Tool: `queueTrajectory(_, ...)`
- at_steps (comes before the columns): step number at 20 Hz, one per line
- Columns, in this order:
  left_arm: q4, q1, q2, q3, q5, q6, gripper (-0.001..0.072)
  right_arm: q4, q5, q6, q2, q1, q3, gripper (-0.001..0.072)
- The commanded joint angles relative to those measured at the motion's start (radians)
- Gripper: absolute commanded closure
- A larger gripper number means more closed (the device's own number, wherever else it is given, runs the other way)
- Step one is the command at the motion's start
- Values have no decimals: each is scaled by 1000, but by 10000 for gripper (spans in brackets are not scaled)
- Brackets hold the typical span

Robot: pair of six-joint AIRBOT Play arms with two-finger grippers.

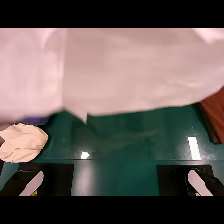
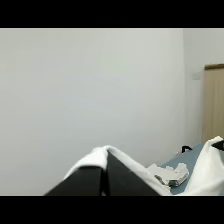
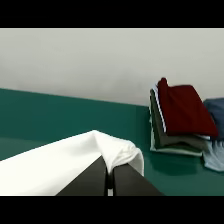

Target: Fold the shirts.

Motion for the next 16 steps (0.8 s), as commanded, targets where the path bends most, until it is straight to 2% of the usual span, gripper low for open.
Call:
queueTrajectory(1,84,1,5,-71,-40,-37,685,-87,251,44,-112,0,98,700)
queueTrajectory(3,148,1,-2,-243,-60,-64,686,-84,301,44,-179,0,23,700)
queueTrajectory(6,161,1,-53,-543,-70,-70,685,-92,361,44,-289,16,-137,700)
queueTrajectory(8,161,1,-126,-731,-66,-61,685,-92,347,43,-373,58,-249,699)
queueTrajectory(9,161,1,-172,-802,-55,-26,685,-93,327,42,-415,84,-295,700)
queueTrajectory(13,161,1,-412,-938,79,70,685,-92,100,40,-587,167,-445,699)
queueTrajectory(16,109,1,-559,-936,267,73,685,-91,-79,53,-708,195,-457,699)
